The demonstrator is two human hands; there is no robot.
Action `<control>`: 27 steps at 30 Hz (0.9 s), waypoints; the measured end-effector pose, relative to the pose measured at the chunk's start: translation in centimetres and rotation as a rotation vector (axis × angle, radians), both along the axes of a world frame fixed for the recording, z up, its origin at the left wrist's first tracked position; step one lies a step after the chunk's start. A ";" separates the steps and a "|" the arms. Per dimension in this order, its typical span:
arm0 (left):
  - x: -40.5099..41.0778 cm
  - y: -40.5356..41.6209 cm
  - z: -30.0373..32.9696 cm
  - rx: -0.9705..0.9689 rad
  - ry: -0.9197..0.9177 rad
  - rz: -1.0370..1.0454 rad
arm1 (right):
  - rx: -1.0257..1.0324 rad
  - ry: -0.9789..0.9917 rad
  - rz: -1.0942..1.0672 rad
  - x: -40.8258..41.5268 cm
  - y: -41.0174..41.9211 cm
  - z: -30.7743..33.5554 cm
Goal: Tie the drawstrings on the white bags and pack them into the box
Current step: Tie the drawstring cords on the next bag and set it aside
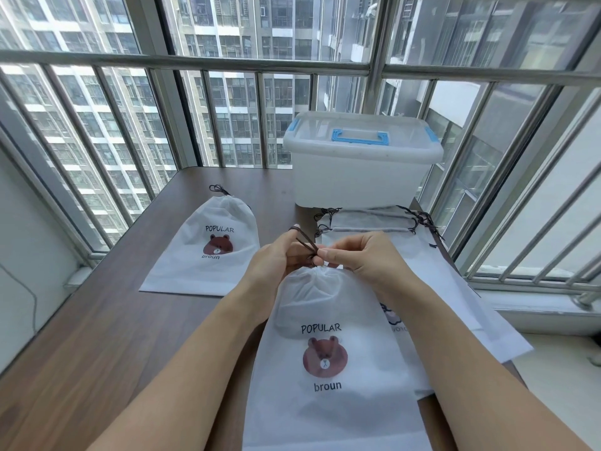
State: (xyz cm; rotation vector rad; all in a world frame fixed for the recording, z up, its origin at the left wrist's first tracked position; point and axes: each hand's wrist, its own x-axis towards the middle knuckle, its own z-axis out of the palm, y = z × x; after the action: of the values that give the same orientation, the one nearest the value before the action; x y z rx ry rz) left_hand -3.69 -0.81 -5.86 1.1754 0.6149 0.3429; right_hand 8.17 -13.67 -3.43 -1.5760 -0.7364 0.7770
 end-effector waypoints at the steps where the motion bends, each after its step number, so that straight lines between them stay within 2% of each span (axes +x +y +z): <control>1: 0.0 0.0 0.0 -0.021 -0.009 -0.006 | -0.007 0.006 -0.006 0.0 0.0 0.0; 3: -0.2 -0.3 0.1 -0.091 -0.059 -0.040 | -0.016 0.011 -0.031 0.0 0.0 0.0; 4: -0.2 -0.5 0.1 -0.057 -0.087 -0.049 | -0.016 0.016 -0.036 0.0 0.0 -0.1; 6: -0.2 -1.0 0.0 0.160 -0.088 0.015 | -0.008 0.016 -0.021 0.0 0.0 -0.2; 8: 0.0 -1.4 -0.3 0.274 -0.100 0.105 | 0.015 0.002 0.008 0.0 0.0 -0.4; 10: 0.3 -1.3 -0.5 0.257 -0.121 0.160 | 0.040 0.014 0.049 0.2 0.1 -0.5; 13: 0.3 -0.8 -0.4 0.186 -0.158 0.172 | 0.094 0.175 0.101 0.7 -0.2 -0.3; 15: 0.2 -1.0 -0.1 0.190 -0.183 0.153 | 0.121 0.217 0.116 1.1 -0.6 0.0; 20: 0.0 -1.0 0.1 0.283 -0.195 0.135 | 0.064 -0.034 0.036 1.4 -0.1 -0.2; 23: 0.0 -0.8 -0.3 0.356 -0.132 0.135 | 0.007 -0.121 0.012 1.6 0.1 -0.5; 27: 0.1 -0.8 -0.2 0.260 -0.191 0.137 | 0.006 -0.134 0.020 1.4 0.0 -0.6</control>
State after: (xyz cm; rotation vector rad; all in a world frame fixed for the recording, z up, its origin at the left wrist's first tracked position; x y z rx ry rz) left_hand -3.64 -1.58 -6.07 1.3329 0.4939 0.6596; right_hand 9.56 -13.68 -4.01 -1.6289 -0.8520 0.6881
